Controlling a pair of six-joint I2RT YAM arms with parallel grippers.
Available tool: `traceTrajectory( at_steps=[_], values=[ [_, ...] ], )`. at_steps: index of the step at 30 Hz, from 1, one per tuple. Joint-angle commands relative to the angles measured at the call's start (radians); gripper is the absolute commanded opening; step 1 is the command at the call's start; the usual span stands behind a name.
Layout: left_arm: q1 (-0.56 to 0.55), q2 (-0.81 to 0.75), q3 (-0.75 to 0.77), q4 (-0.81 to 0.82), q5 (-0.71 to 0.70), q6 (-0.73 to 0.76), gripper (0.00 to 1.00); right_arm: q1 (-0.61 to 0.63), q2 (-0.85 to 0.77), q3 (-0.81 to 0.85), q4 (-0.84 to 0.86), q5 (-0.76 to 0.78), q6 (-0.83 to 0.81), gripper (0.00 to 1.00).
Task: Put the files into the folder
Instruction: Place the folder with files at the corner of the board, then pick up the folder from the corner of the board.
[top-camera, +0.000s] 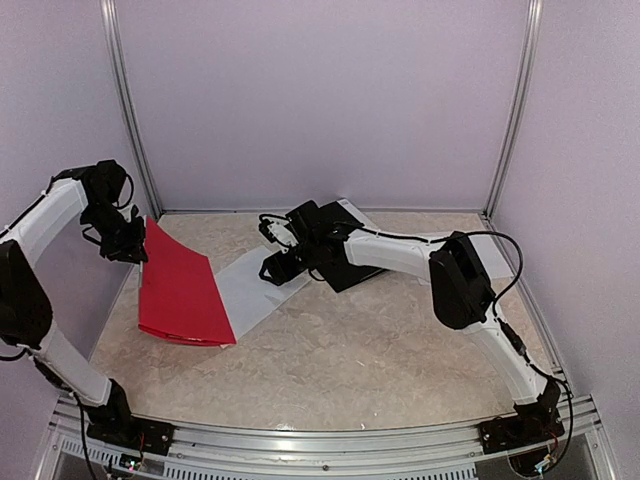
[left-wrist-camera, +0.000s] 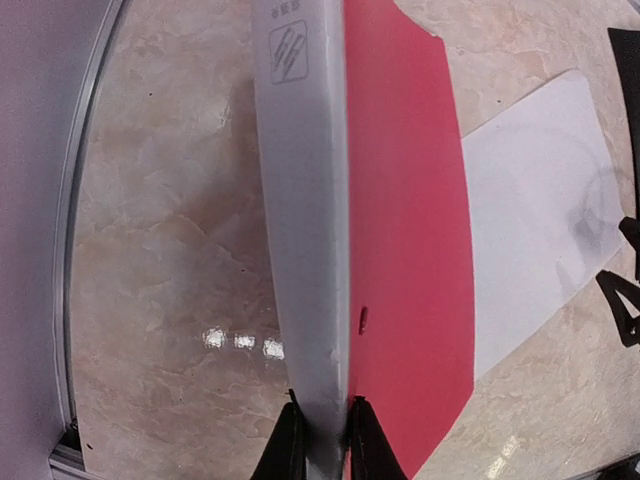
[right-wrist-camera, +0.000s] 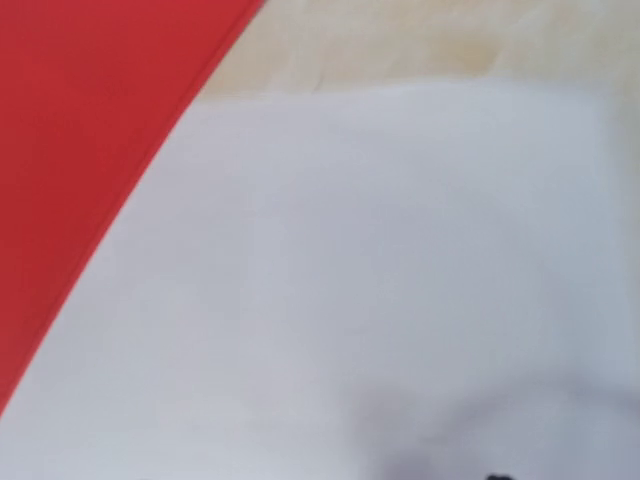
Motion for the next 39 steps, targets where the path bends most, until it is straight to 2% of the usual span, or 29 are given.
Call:
traceTrajectory(
  at_steps=[1,5,7,12,17,24,27,31,36,39],
  values=[
    [0.032,0.139,0.032,0.046,-0.123,0.030,0.01,0.013,0.029,0.005,-0.046,-0.003,0.008,0.68],
    [0.085,0.304,0.117,0.032,-0.213,0.050,0.03,0.017,-0.047,-0.131,0.007,0.015,0.009,0.69],
    [0.116,0.390,0.172,0.016,-0.184,0.054,0.05,0.018,-0.083,-0.180,0.014,0.033,0.009,0.68],
    [0.134,0.481,0.298,0.033,-0.124,0.066,0.21,0.019,-0.163,-0.298,0.042,0.075,0.006,0.69],
    [0.106,0.543,0.440,-0.020,-0.166,0.059,0.50,0.019,-0.259,-0.393,0.018,0.218,0.003,0.71],
    [-0.018,0.337,0.341,0.081,-0.179,0.061,0.97,-0.023,-0.430,-0.556,-0.026,0.431,-0.003,0.86],
    [-0.120,0.256,0.307,0.119,-0.191,0.041,0.99,-0.073,-0.497,-0.644,-0.021,0.463,0.037,0.90],
    [-0.233,0.184,0.231,0.206,-0.170,-0.023,0.99,-0.131,-0.585,-0.842,0.088,0.431,0.141,0.92],
    [-0.291,0.119,0.135,0.317,-0.017,-0.138,0.99,-0.212,-0.657,-1.002,0.225,0.370,0.280,0.91],
    [-0.328,0.077,0.051,0.409,-0.006,-0.178,0.99,-0.250,-0.697,-1.080,0.314,0.352,0.327,0.90]
  ],
)
